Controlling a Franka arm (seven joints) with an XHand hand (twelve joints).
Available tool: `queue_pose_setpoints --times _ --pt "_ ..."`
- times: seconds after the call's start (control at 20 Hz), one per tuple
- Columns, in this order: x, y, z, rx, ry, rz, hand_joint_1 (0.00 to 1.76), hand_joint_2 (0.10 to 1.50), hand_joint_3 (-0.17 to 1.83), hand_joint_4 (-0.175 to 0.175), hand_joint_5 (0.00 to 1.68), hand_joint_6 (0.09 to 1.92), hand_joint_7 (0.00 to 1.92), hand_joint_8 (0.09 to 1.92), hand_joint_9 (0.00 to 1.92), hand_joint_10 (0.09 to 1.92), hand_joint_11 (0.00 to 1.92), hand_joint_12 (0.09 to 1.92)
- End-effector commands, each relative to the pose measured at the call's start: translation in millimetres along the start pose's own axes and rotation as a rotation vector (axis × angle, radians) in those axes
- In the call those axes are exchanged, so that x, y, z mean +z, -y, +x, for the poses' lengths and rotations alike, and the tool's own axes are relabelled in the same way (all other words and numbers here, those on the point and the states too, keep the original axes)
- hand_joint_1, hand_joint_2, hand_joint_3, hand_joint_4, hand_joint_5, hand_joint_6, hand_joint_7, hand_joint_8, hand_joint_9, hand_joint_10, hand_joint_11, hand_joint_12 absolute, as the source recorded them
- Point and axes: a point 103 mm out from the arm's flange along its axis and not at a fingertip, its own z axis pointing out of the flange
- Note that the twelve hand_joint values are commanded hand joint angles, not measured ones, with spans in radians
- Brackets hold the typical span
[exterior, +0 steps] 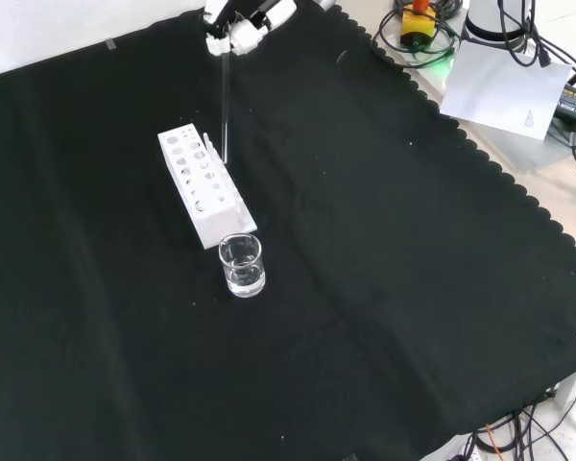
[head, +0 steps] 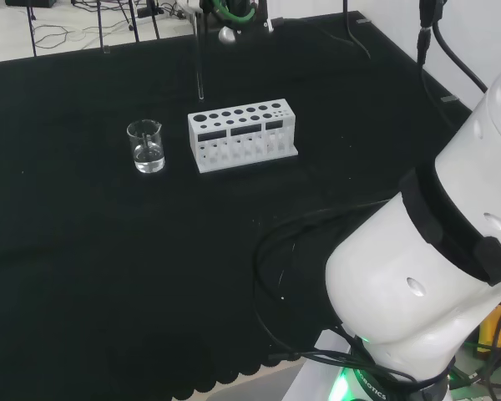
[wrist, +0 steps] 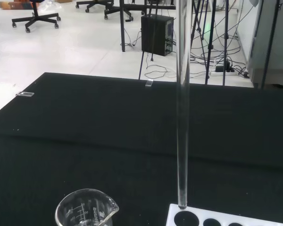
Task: Stir in the beaker to the left of the white test tube rack with the glass rod.
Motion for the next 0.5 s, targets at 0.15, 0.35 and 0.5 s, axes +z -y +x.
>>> queue_pose_setpoints --times 0.15,0.35,0.5 --pt "1 -3 9 -0.016 -0.016 -0.001 1.28 1.15 -0.07 -0.175 0.94 0.79 1.04 1.23 1.45 1.08 1.57 0.78" --pt "-1 -9 23 -0.050 -0.031 -0.019 1.28 1.15 -0.07 -0.175 0.94 0.79 1.04 1.23 1.45 1.08 1.57 0.78" --pt "0 -15 37 -0.075 -0.042 -0.027 1.28 1.15 -0.07 -0.175 0.94 0.79 1.04 1.23 1.45 1.08 1.57 0.78"
